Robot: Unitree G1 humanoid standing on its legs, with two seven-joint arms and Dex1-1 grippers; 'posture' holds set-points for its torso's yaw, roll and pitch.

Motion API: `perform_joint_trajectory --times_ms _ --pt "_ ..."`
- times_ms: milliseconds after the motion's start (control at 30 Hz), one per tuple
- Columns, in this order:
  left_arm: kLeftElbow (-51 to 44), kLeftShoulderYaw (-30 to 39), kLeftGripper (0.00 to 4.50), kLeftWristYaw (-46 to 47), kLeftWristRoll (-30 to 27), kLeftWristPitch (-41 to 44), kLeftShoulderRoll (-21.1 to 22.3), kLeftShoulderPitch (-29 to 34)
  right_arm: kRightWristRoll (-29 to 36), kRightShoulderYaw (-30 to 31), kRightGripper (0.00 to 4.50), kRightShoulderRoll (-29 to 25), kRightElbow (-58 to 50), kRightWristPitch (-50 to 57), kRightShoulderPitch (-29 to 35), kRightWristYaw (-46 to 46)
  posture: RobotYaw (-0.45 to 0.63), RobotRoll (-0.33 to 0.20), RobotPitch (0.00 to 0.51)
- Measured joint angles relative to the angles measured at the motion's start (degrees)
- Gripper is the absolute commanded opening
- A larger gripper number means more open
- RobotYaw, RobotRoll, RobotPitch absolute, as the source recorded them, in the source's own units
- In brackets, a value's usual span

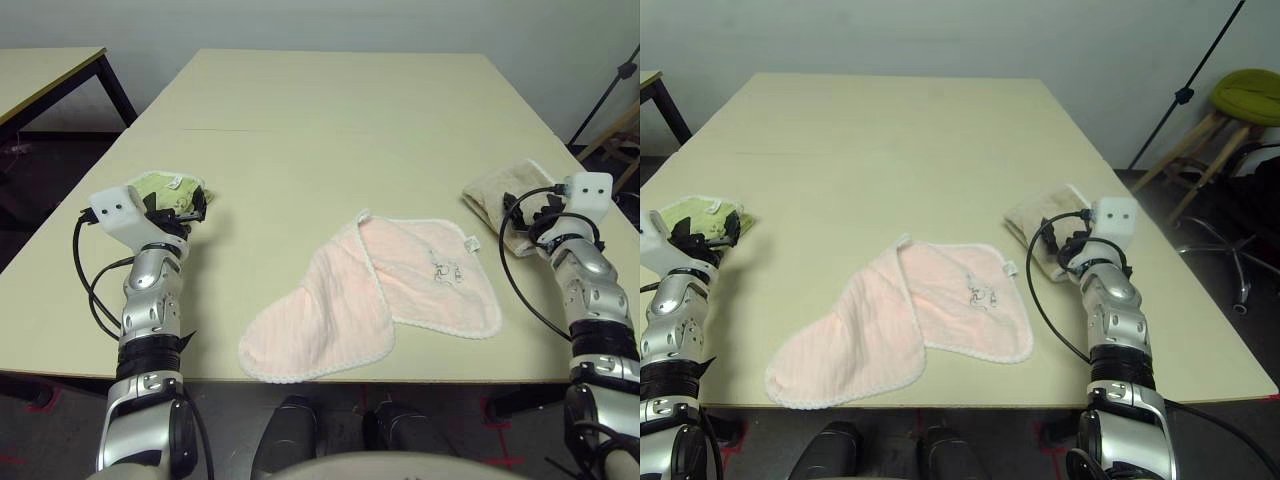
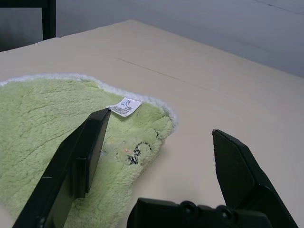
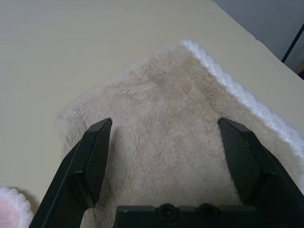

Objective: Fold the towel and set it aside.

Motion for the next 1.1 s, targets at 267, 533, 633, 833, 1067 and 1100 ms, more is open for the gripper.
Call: perform_joint_trajectory --times_ms 267,533,633,833,1067,1100 --pt "-0.07 -0.21 4.50 -0.69 0.03 -0.42 0.97 0.00 0.15 0.00 4.48 0.00 -1.94 1.10 -0.37 0.28 0.09 0.000 0.077" --pt "-3.67 -1.07 4.50 -10.68 -4.39 1.01 3.85 -0.16 2.23 2.41 4.48 -0.78 -13.11 10.70 -1.21 5.68 0.08 0.000 0.071" --pt "-5.19 -1.37 4.50 -16.06 -6.92 3.61 6.11 -1.12 3.09 3.99 4.48 -1.94 -17.78 17.52 -2.01 7.80 0.08 0.000 0.069" --pt "-10.83 -4.14 4.50 -28.58 -12.59 11.94 10.72 -2.56 4.34 7.13 4.48 -5.41 -23.32 34.10 -5.10 9.32 0.07 0.000 0.079" --pt "-17.00 -11.49 4.50 -45.18 -18.11 23.81 15.43 -2.53 6.10 10.71 4.48 -7.64 -24.09 47.33 -8.23 13.29 0.09 0.000 0.081" --pt "-17.61 -12.83 4.50 -47.66 -18.42 25.59 16.46 -2.56 6.22 11.48 4.48 -8.07 -23.86 49.51 -9.24 13.98 0.09 0.000 0.081"
